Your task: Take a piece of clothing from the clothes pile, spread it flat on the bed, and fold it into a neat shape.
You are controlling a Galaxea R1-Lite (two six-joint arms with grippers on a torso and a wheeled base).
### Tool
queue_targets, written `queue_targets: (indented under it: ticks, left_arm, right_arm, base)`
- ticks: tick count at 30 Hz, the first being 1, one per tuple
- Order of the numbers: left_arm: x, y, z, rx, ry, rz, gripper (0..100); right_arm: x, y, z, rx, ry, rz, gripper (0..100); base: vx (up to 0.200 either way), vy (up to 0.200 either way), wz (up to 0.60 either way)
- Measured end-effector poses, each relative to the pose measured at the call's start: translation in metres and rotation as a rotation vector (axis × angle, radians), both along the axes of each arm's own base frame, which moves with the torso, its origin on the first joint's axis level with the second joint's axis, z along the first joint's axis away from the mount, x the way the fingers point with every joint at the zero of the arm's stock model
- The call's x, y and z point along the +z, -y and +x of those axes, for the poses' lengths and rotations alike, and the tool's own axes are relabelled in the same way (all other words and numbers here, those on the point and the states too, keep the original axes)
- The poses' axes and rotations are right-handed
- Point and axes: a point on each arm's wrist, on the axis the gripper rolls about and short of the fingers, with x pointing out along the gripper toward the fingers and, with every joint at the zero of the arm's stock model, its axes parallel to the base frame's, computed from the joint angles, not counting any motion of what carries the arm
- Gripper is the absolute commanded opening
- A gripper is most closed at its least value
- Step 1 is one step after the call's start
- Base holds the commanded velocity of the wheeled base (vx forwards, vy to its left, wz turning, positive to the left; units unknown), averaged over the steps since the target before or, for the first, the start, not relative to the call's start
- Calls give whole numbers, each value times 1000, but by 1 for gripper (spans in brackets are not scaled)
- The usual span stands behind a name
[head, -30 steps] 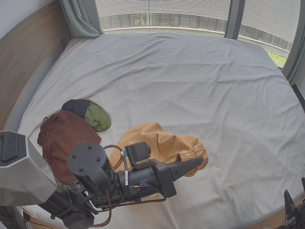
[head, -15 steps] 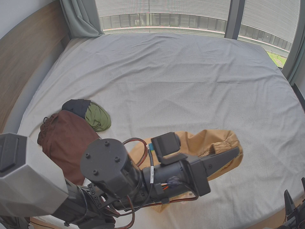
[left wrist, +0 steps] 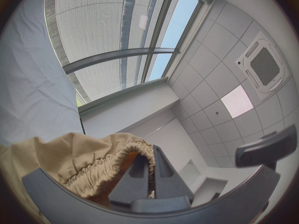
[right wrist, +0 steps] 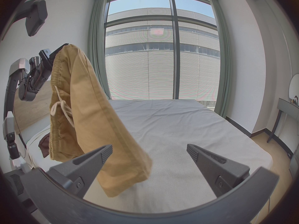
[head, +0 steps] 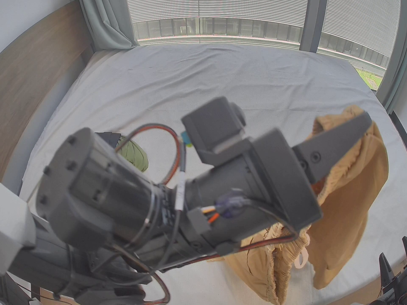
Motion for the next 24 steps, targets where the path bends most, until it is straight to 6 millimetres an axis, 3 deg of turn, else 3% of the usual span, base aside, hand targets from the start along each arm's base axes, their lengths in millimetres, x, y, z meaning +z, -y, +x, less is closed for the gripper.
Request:
queue_targets:
  ticks: [4, 17, 24]
  left_arm:
    - [1, -16, 5, 42, -26, 8, 0]
    - [-71, -90, 58, 330, -27, 306, 0]
    - [-99, -103, 69, 370, -61, 409, 0]
  right_arm:
    - [0, 0, 0, -1, 0, 0, 100]
    - [0, 0, 0, -1, 0, -1, 100]
    - [0, 0, 0, -2, 0, 0, 100]
  base:
    - [0, 0, 0]
    - [0, 0, 0]
    - [0, 0, 0]
